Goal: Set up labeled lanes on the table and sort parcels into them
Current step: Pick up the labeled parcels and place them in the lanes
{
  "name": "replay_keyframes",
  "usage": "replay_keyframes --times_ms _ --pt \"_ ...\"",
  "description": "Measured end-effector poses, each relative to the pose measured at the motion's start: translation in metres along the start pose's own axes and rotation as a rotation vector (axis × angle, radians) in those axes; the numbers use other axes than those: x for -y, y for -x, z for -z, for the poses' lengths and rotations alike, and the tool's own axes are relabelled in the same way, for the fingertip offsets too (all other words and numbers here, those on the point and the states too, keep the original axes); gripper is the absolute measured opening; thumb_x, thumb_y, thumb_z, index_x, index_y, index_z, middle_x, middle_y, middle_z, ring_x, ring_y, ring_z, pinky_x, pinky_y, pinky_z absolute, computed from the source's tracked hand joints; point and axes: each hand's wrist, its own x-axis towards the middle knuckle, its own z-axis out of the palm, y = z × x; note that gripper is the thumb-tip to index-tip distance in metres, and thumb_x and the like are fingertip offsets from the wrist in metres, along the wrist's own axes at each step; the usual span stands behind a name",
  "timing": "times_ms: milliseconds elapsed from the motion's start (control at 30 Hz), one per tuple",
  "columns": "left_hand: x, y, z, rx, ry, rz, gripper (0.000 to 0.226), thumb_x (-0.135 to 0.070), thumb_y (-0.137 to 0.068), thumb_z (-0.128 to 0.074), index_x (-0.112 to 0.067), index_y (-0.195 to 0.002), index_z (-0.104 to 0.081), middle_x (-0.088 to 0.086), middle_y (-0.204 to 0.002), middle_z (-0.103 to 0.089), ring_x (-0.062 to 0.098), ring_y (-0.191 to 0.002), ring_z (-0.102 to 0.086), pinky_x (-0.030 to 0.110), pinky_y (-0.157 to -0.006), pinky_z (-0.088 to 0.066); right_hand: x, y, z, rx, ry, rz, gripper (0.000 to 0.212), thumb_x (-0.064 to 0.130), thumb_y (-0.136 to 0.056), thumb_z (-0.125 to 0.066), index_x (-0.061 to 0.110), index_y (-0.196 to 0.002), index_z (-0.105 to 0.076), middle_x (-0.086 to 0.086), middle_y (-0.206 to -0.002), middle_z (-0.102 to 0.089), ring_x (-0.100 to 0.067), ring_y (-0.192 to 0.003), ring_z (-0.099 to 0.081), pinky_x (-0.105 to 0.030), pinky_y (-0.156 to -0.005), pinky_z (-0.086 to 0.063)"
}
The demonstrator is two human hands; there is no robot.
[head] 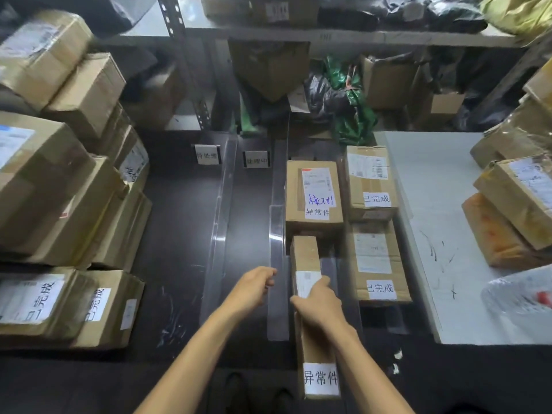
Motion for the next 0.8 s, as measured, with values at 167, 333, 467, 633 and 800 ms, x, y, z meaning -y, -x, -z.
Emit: replay_keyframes --times_ms 167,333,467,633,800 --pt "0.013 -0.013 0.004 0.009 -0.088 -0.004 0.021 -0.029 -0.107 -0.041 -0.036 -0.104 -0.060 -0.002 -0.109 -0.062 0.012 -0.097 -0.056 0.031 -0.087 -0.045 0.002 -0.018 -0.015 -0.053 -0.012 0.003 0.079 0.039 -0.089 -0.073 0.015 -0.145 -0.023 -0.012 -0.140 -0.052 -0.030 -0.124 -0.058 -0.041 -0.098 -0.053" --pt "0.016 -0.018 0.009 0.049 -0.099 -0.002 0.024 -0.027 -0.108 -0.038 -0.028 -0.118 -0.060 0.004 -0.112 -0.064 0.020 -0.102 -0.058 0.027 -0.084 -0.046 0.001 -0.027 -0.023 -0.097 -0.011 0.030 0.080 0.040 -0.086 -0.077 0.018 -0.142 -0.026 -0.010 -0.138 -0.055 -0.030 -0.122 -0.059 -0.043 -0.096 -0.056" --pt "0.020 -0.024 0.016 0.062 -0.119 0.008 0.024 -0.031 -0.108 -0.038 -0.031 -0.118 -0.060 0.006 -0.118 -0.066 0.025 -0.114 -0.061 0.037 -0.100 -0.049 0.001 -0.029 -0.027 -0.115 0.014 0.042 0.079 0.039 -0.086 -0.077 0.019 -0.143 -0.027 -0.009 -0.137 -0.058 -0.030 -0.122 -0.060 -0.042 -0.095 -0.056" --pt "0.020 -0.028 0.024 0.065 -0.133 -0.001 0.028 -0.029 -0.109 -0.036 -0.029 -0.123 -0.060 0.002 -0.117 -0.067 0.022 -0.113 -0.062 0.038 -0.102 -0.048 0.005 -0.039 -0.027 -0.122 0.051 0.039 0.076 0.040 -0.089 -0.075 0.019 -0.144 -0.028 -0.009 -0.135 -0.059 -0.030 -0.121 -0.061 -0.038 -0.090 -0.053" --pt "0.021 -0.031 0.028 0.073 -0.152 -0.002 0.032 -0.029 -0.109 -0.034 -0.025 -0.129 -0.058 0.001 -0.119 -0.066 0.014 -0.105 -0.061 0.032 -0.096 -0.048 0.011 -0.049 -0.023 -0.142 0.046 0.040 0.072 0.038 -0.091 -0.073 0.020 -0.145 -0.029 -0.010 -0.134 -0.060 -0.032 -0.119 -0.061 -0.038 -0.087 -0.051"
